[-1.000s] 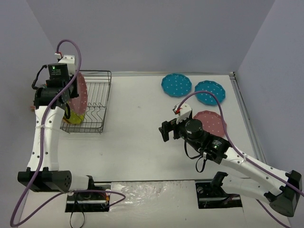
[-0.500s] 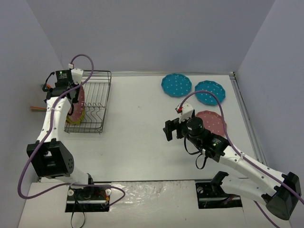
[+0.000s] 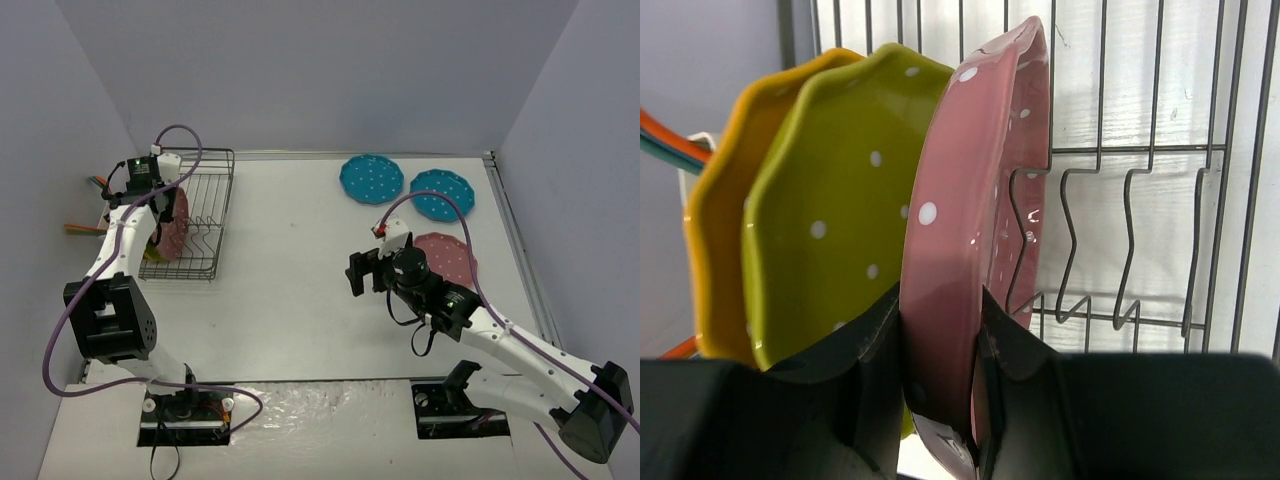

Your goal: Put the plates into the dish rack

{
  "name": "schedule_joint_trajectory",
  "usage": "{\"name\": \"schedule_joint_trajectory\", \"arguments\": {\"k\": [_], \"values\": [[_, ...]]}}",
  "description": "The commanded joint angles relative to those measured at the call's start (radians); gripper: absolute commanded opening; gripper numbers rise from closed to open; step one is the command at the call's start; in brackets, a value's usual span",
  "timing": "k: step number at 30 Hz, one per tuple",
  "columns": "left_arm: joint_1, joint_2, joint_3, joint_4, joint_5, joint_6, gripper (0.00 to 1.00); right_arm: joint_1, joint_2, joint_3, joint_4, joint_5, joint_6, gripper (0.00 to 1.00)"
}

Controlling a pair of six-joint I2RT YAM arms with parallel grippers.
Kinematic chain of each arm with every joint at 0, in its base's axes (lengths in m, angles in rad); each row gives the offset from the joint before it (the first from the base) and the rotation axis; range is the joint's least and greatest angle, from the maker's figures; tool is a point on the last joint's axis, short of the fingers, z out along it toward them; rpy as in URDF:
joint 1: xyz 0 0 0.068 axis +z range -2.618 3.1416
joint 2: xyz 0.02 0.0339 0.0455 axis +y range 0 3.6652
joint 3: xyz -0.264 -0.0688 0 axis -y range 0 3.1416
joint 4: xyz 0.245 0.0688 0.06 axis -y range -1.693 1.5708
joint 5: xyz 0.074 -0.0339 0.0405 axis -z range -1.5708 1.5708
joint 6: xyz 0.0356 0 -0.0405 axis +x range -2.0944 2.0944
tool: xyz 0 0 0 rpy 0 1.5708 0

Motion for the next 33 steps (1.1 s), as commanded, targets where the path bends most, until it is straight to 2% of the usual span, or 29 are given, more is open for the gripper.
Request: {"name": "schedule_joint_trajectory", "arguments": {"k": [1,6,15,20,25,31,33], "values": [[0.012,-0.038,0.032,0.136,-0.057,0.017,0.2,-0.046,0.033,0.002,0.018,0.087,0.07,1.0],[0.012,-0.051,0.024,0.147,-0.075,0.013,0.41,-0.105,0.059,-0.006,-0.008,0.113,0.134,0.99],[0.009,-0.12,0.027,0.141,-0.073,-0.027,0.59,-0.21,0.133,0.009,-0.105,0.164,0.216,0.99],[0.006,-0.198,0.08,0.063,-0.028,-0.207,0.7,-0.269,0.211,0.011,-0.116,0.148,0.242,0.98],[-0.002,-0.291,0.071,0.002,-0.002,-0.353,0.81,-0.295,0.299,0.009,-0.115,0.152,0.288,0.97],[-0.002,-0.356,0.063,-0.091,0.026,-0.433,0.97,-0.314,0.404,0.007,-0.078,0.114,0.298,0.95],[-0.001,-0.405,0.029,-0.056,0.016,-0.46,0.97,-0.315,0.431,0.006,-0.078,0.107,0.298,0.95]]}}
